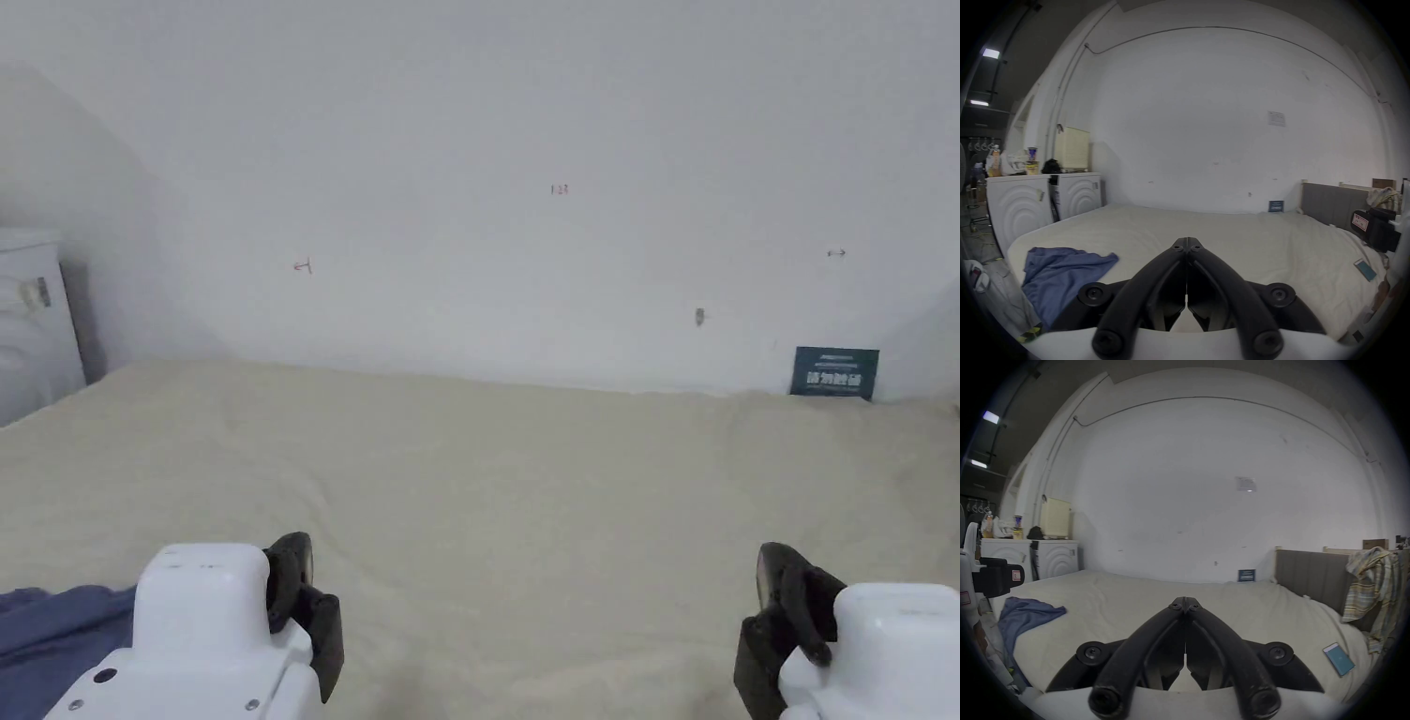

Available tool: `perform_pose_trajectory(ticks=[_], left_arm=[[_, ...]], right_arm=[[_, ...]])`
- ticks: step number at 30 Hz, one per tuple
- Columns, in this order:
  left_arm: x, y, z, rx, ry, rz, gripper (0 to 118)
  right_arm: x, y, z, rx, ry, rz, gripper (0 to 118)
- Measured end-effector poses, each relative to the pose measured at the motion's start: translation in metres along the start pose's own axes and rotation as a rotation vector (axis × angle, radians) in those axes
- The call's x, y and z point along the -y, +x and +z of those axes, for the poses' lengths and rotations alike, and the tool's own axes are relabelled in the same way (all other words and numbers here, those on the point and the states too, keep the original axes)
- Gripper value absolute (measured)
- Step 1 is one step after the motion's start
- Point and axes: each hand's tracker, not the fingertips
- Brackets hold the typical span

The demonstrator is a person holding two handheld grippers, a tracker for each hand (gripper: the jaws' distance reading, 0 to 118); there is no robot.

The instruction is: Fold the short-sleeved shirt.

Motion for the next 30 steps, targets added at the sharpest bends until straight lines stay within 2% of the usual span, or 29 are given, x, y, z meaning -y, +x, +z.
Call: perform_pose_trajectory(ticks=[5,13,16,22,27,30], left_arm=[[-0.001,-0.043,0.022,-0.195,-0.019,-0.064,0],[0.006,-0.105,0.064,-0.451,-0.044,-0.026,0],[0.008,-0.12,0.073,-0.48,-0.054,-0.008,0],[0.019,-0.139,0.066,-0.512,-0.095,0.012,0],[0.041,-0.167,0.039,-0.508,-0.162,0.046,0],[0.061,-0.192,0.011,-0.493,-0.267,0.092,0]], right_arm=[[0.003,-0.053,-0.018,-0.185,-0.015,0.0,0],[0.013,-0.144,-0.028,-0.494,-0.06,0.016,0],[0.019,-0.17,-0.025,-0.569,-0.072,0.038,0],[0.032,-0.206,-0.021,-0.657,-0.114,0.077,0],[0.046,-0.223,-0.024,-0.685,-0.147,0.115,0],[0.055,-0.231,-0.03,-0.697,-0.178,0.131,0]])
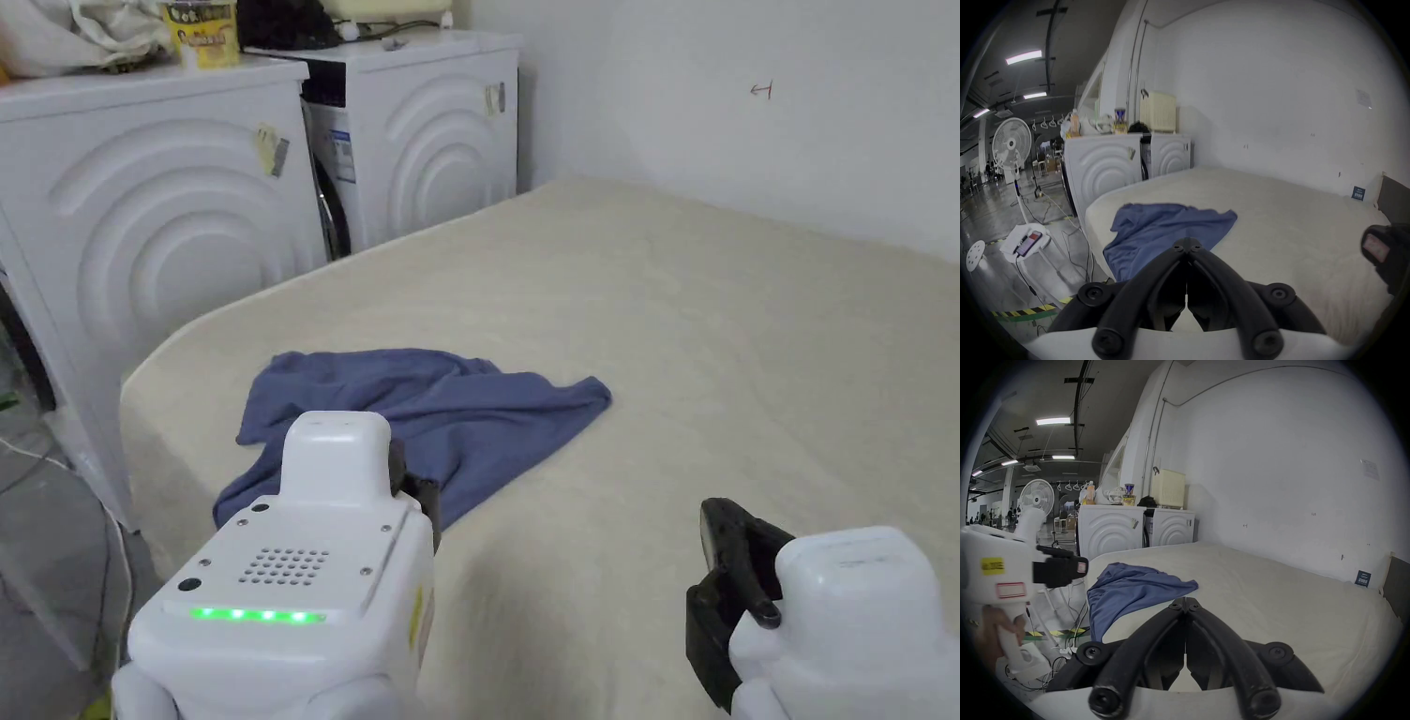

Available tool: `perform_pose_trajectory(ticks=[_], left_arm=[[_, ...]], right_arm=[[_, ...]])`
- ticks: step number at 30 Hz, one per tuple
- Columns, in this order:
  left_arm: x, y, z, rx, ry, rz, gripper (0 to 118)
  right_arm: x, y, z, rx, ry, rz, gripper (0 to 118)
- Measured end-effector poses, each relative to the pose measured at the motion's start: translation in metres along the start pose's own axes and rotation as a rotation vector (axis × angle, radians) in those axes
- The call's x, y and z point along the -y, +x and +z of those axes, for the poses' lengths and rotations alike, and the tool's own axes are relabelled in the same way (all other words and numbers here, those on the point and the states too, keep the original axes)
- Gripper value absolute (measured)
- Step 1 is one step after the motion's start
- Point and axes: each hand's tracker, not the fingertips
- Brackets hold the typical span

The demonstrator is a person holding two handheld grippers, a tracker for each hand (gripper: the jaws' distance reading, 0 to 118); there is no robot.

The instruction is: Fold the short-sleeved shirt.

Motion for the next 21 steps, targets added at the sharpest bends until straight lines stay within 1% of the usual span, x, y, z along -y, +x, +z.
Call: perform_pose_trajectory(ticks=[1,6,8,10,13,15,17,18,19,20,21], left_arm=[[0.003,-0.003,-0.015,0.0,-0.015,0.002,0],[0.009,-0.02,-0.098,0.067,-0.197,0.017,0],[0.011,-0.024,-0.132,0.041,-0.249,-0.045,0],[0.01,-0.028,-0.166,0.061,-0.328,-0.051,0],[0.009,-0.035,-0.205,0.083,-0.407,-0.016,0],[0.008,-0.036,-0.227,0.046,-0.446,-0.024,0],[0.006,-0.036,-0.234,0.053,-0.456,-0.024,0],[0.004,-0.037,-0.24,0.055,-0.463,-0.032,3],[0.001,-0.038,-0.244,0.069,-0.471,-0.021,21],[0.0,-0.041,-0.249,0.087,-0.477,-0.013,46],[-0.002,-0.043,-0.254,0.109,-0.489,0.001,66]], right_arm=[[0.002,0.0,-0.004,-0.003,-0.01,0.001,0],[0.014,-0.004,-0.027,-0.014,-0.066,-0.002,0],[0.018,-0.004,-0.034,-0.019,-0.088,-0.005,0],[0.023,-0.005,-0.04,-0.019,-0.105,-0.002,0],[0.027,-0.004,-0.048,-0.021,-0.128,-0.004,0],[0.029,-0.003,-0.049,-0.022,-0.137,-0.01,0],[0.029,-0.002,-0.051,-0.018,-0.142,-0.012,0],[0.029,-0.001,-0.052,-0.011,-0.143,-0.01,0],[0.03,0.0,-0.053,-0.006,-0.147,-0.007,0],[0.03,0.001,-0.054,-0.003,-0.151,-0.006,0],[0.03,0.002,-0.055,0.0,-0.154,-0.009,0]])
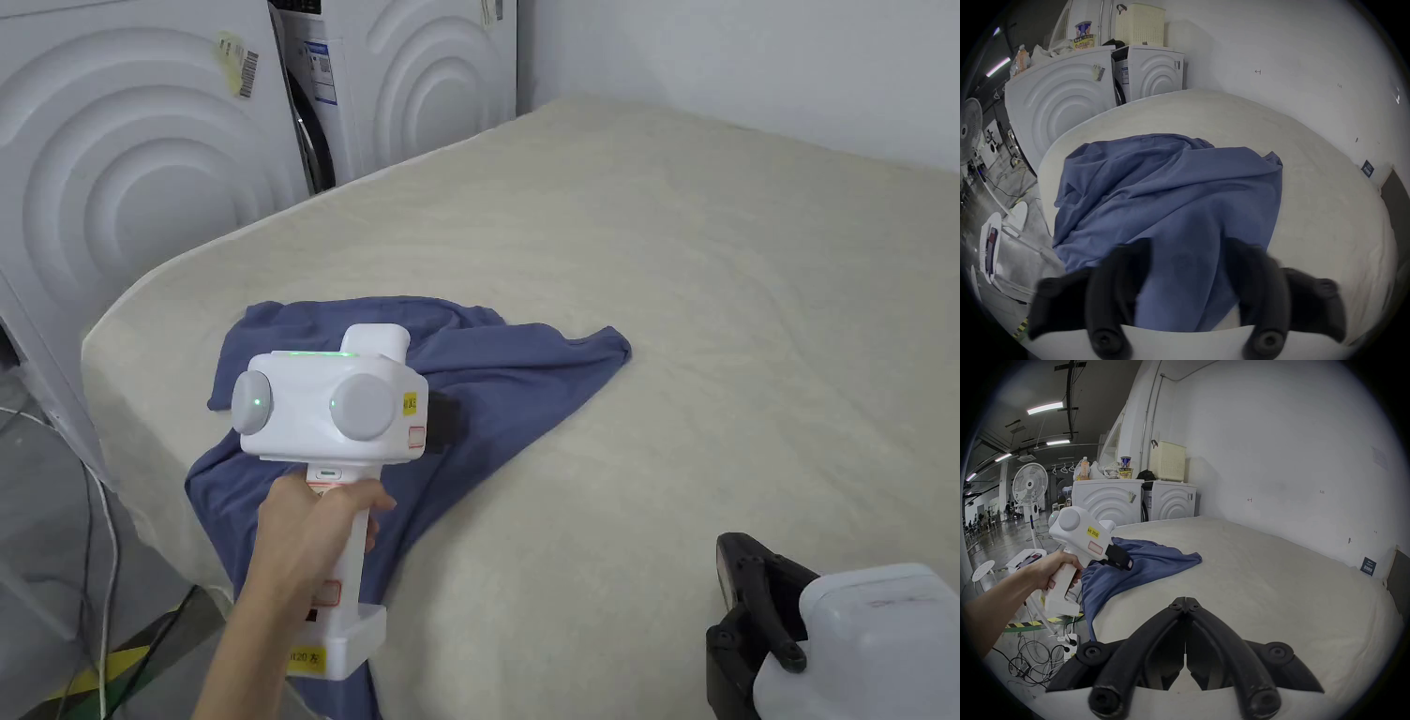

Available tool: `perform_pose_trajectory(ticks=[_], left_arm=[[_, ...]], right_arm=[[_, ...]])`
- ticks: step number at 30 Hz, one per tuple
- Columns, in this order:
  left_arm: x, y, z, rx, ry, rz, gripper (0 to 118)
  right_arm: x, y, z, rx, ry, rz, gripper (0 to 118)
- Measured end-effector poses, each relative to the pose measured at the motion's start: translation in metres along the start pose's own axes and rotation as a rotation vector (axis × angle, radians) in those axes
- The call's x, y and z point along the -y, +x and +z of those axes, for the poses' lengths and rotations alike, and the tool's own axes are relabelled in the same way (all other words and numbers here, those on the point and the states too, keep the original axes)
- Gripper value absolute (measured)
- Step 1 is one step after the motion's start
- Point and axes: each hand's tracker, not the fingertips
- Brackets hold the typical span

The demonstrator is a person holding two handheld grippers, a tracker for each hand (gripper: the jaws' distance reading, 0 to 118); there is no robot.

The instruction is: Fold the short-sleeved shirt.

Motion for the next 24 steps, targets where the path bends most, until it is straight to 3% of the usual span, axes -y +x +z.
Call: perform_pose_trajectory(ticks=[3,4,10,16,18,24], left_arm=[[-0.016,-0.001,-0.008,0.041,-0.016,-0.011,106],[-0.021,-0.001,-0.012,0.044,-0.026,-0.019,112],[-0.031,0.001,-0.027,0.033,-0.07,-0.033,112],[-0.012,0.003,-0.059,0.04,-0.261,-0.086,115],[-0.007,0.004,-0.054,0.023,-0.165,-0.099,116],[-0.005,0.0,-0.055,0.033,-0.18,-0.081,117]], right_arm=[[0.0,0.003,0.0,-0.001,-0.007,-0.02,0],[0.001,0.003,-0.001,0.001,-0.01,-0.024,0],[0.001,0.005,-0.002,0.004,-0.029,-0.028,0],[0.002,0.01,-0.005,0.01,-0.044,-0.044,0],[0.003,0.012,-0.007,0.004,-0.049,-0.058,0],[0.009,0.012,-0.008,0.005,-0.078,-0.045,0]])
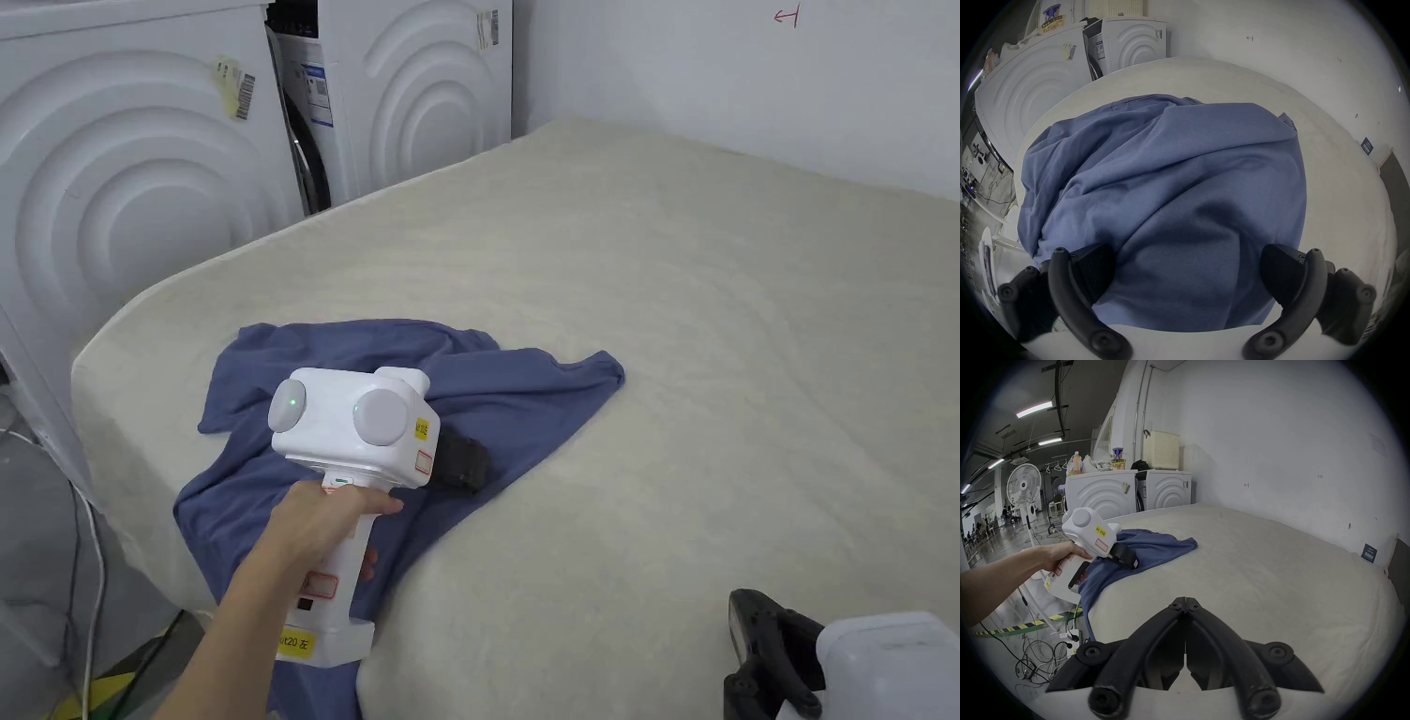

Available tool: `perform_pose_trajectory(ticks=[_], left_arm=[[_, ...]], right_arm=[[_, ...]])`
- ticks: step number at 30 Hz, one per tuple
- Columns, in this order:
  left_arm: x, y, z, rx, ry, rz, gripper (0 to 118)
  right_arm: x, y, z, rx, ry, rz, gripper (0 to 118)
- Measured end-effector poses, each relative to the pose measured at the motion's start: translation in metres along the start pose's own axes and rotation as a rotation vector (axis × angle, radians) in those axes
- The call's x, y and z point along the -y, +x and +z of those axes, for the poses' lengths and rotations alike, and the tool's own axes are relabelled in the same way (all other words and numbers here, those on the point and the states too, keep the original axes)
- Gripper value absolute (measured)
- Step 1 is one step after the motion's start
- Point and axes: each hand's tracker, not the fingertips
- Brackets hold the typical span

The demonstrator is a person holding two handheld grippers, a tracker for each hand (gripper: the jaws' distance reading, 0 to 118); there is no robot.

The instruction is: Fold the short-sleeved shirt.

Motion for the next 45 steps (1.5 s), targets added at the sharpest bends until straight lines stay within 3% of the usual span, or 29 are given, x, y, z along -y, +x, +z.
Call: perform_pose_trajectory(ticks=[12,15,18,20,21,23,24,32,45], left_arm=[[-0.014,0.007,-0.002,-0.045,-0.099,0.056,116],[-0.017,0.004,0.002,-0.029,-0.116,0.068,110],[-0.016,0.003,0.01,-0.023,-0.116,0.065,95],[-0.016,0.002,0.024,-0.017,-0.105,0.069,75],[-0.016,0.0,0.029,-0.021,-0.093,0.081,62],[-0.015,-0.008,0.034,-0.009,-0.072,0.106,20],[-0.014,-0.011,0.035,-0.028,-0.056,0.118,14],[-0.017,-0.011,0.06,-0.027,-0.033,0.118,9],[-0.035,0.014,0.166,0.096,0.215,0.141,4]], right_arm=[[0.007,0.006,-0.002,0.012,-0.055,-0.021,0],[0.01,0.009,-0.006,0.018,-0.08,-0.032,0],[0.012,0.013,-0.007,0.016,-0.095,-0.06,0],[0.013,0.014,-0.007,0.01,-0.099,-0.078,0],[0.013,0.014,-0.007,0.012,-0.099,-0.08,0],[0.013,0.014,-0.006,0.015,-0.098,-0.075,0],[0.013,0.015,-0.006,0.014,-0.097,-0.072,0],[0.01,0.017,0.007,0.014,-0.08,-0.084,0],[-0.002,0.045,0.053,0.074,0.013,-0.17,0]])
